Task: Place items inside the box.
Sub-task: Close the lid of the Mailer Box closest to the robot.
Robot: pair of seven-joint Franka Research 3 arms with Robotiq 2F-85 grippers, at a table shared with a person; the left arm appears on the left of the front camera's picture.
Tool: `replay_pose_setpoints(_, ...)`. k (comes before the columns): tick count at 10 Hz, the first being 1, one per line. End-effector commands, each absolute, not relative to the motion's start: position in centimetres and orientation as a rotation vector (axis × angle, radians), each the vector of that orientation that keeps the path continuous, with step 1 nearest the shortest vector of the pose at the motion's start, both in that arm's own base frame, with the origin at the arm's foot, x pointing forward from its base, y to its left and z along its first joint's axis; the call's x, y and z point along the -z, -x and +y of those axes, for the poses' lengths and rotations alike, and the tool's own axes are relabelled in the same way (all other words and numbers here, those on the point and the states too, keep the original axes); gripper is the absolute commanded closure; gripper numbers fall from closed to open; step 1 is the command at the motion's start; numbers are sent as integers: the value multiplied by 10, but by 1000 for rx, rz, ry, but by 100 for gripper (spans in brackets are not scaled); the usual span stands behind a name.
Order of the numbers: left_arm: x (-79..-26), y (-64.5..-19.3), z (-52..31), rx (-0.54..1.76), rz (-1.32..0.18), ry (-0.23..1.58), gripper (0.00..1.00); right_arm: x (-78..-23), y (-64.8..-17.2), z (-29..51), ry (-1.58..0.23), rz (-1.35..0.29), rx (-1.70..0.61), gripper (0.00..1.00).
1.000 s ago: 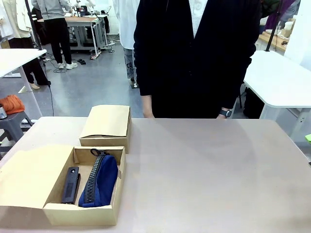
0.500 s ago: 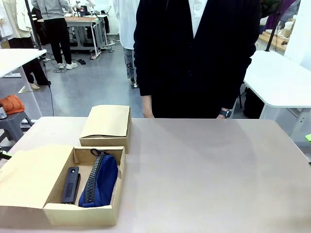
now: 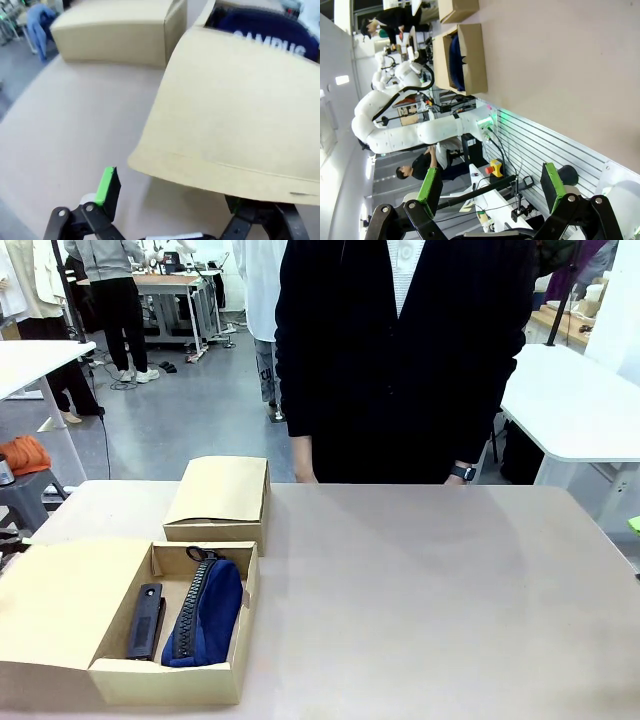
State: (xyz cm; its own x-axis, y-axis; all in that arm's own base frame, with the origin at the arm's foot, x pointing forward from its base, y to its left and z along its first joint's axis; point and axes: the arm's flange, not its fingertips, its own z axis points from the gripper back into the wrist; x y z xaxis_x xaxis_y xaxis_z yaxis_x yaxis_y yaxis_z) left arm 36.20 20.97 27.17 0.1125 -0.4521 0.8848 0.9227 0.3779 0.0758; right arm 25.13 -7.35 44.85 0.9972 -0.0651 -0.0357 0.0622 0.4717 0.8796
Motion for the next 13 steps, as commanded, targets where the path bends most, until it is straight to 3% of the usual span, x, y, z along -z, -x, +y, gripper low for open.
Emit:
replay_pose_setpoints(1,-283,-345,193,1094,-1083,612,0,-452,-253,-72,-1089,-5,85,0)
replay_pose_setpoints(5,-316,-342,161,1026,-1196,729,0,-452,-253,-72,-1089,-5,85,0)
replay_pose_setpoints(9,-371,-316,80,1143,-1251,878,0,-452,-253,-72,-1089,-5,85,0)
replay_pose_setpoints(13,-357,-300,-21,1287,-1210,836,0,-452,-253,-72,-1089,-5,85,0)
